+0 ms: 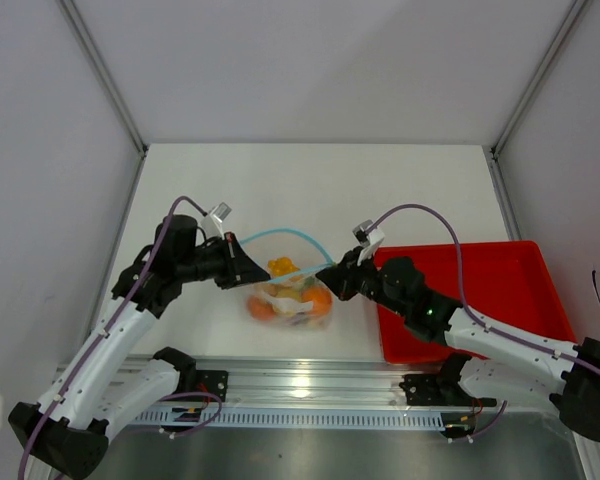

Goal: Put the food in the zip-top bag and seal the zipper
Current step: Adjust the zipper food storage bag at the center of the board.

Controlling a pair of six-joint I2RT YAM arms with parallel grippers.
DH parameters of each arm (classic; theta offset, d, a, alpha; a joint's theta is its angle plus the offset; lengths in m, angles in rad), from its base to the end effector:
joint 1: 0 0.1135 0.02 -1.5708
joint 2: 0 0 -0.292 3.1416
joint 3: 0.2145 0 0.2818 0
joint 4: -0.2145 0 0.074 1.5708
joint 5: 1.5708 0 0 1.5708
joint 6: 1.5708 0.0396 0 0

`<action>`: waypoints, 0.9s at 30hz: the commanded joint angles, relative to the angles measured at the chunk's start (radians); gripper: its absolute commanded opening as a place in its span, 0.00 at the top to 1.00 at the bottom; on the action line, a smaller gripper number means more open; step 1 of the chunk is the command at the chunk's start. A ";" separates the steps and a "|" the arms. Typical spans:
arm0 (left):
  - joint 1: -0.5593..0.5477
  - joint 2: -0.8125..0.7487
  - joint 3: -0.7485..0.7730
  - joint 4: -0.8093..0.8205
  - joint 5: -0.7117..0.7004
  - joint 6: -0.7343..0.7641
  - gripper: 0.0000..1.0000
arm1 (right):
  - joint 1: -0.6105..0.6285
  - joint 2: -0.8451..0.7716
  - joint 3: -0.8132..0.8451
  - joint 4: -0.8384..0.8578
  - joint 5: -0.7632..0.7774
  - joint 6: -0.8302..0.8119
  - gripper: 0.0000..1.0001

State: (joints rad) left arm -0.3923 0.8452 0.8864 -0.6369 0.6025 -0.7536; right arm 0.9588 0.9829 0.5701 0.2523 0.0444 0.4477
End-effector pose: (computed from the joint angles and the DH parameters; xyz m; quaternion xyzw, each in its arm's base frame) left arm 0.1643 -0.0923 0.3434 -0.0148 0.8549 -0.4628 0.2338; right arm 0.1430 0.2007 0.2828 -0.1785 0.7402 0.4062 0.5052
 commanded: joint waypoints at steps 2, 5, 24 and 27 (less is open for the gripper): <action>0.004 -0.041 -0.046 -0.036 -0.043 0.046 0.99 | -0.066 0.003 0.007 0.031 -0.090 -0.041 1.00; 0.004 -0.049 -0.053 -0.049 -0.058 0.056 0.99 | -0.094 0.007 -0.004 0.062 -0.141 -0.033 1.00; 0.004 -0.061 0.189 -0.150 -0.274 0.243 0.55 | -0.166 0.010 0.066 -0.062 -0.506 -0.142 1.00; 0.003 -0.086 0.195 -0.112 -0.212 0.299 0.42 | -0.164 0.029 0.091 -0.094 -0.523 -0.181 1.00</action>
State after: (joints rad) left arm -0.3923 0.7933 1.0397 -0.7765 0.3527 -0.5381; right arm 0.7925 0.9970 0.5991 0.1787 -0.4297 0.3222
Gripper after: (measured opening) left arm 0.556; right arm 0.077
